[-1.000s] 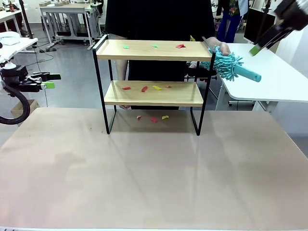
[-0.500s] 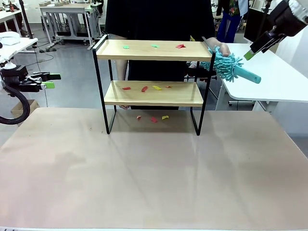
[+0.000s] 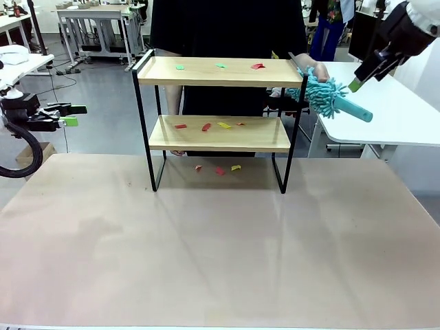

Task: Clean the shelf.
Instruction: Pick up the Duster handed by the human.

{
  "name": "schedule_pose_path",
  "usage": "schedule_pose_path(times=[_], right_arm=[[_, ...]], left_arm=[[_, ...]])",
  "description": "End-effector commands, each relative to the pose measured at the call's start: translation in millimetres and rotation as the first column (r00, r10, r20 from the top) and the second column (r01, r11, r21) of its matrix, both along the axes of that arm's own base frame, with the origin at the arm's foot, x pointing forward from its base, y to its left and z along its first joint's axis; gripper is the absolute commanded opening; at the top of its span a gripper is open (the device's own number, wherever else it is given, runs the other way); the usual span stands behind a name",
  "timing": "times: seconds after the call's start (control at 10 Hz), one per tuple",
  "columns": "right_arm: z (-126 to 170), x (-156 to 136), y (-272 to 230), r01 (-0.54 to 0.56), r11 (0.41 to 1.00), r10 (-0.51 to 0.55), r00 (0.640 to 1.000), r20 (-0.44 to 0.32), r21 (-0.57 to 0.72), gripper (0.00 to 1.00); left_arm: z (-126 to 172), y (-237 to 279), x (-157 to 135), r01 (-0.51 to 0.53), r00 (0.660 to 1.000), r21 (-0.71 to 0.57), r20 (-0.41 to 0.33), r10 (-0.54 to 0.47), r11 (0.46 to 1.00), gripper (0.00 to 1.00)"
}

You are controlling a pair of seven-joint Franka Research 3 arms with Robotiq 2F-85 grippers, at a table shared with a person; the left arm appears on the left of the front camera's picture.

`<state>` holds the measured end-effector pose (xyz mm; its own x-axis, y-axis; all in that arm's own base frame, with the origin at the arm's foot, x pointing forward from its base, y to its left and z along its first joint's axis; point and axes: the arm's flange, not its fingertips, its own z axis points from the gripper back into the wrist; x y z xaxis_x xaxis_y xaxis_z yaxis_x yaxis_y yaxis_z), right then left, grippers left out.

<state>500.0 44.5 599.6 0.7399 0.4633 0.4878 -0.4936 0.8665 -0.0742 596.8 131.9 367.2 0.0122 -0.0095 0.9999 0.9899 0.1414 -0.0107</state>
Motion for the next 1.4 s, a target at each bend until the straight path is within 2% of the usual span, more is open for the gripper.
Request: schedule_pose_path(times=[0.0,0.4,0.9,1.0,1.1,1.2,1.3], right_arm=[[-15,-8,4,0.060,0.998,-0.062,0.997,-0.049,-0.026,1.00],[-53,-11,12,0.117,0.993,-0.118,0.991,-0.057,-0.015,1.00],[-63,-7,16,0.193,0.981,-0.193,0.980,-0.045,0.000,1.00],[-63,-7,17,0.199,0.980,-0.198,0.978,-0.058,0.013,0.42],[-63,-6,18,0.206,0.978,-0.205,0.977,-0.054,0.020,0.41],[-63,-6,18,0.214,0.977,-0.213,0.976,-0.055,0.022,0.00],[-63,-5,19,0.219,0.975,-0.217,0.974,-0.058,0.021,0.00]], left_arm=[[2,-1,-2,0.003,1.000,0.003,0.010,-0.003,1.000,1.00],[2,-1,-2,0.003,1.000,0.003,0.010,-0.003,1.000,1.00],[2,-1,-2,0.003,1.000,0.003,0.010,-0.003,1.000,1.00],[2,-1,-2,0.003,1.000,0.003,0.010,-0.003,1.000,1.00],[2,-1,-2,0.003,1.000,0.003,0.010,-0.003,1.000,1.00],[2,-1,-2,0.003,1.000,0.003,0.010,-0.003,1.000,1.00],[2,-1,-2,0.003,1.000,0.003,0.010,-0.003,1.000,1.00]])
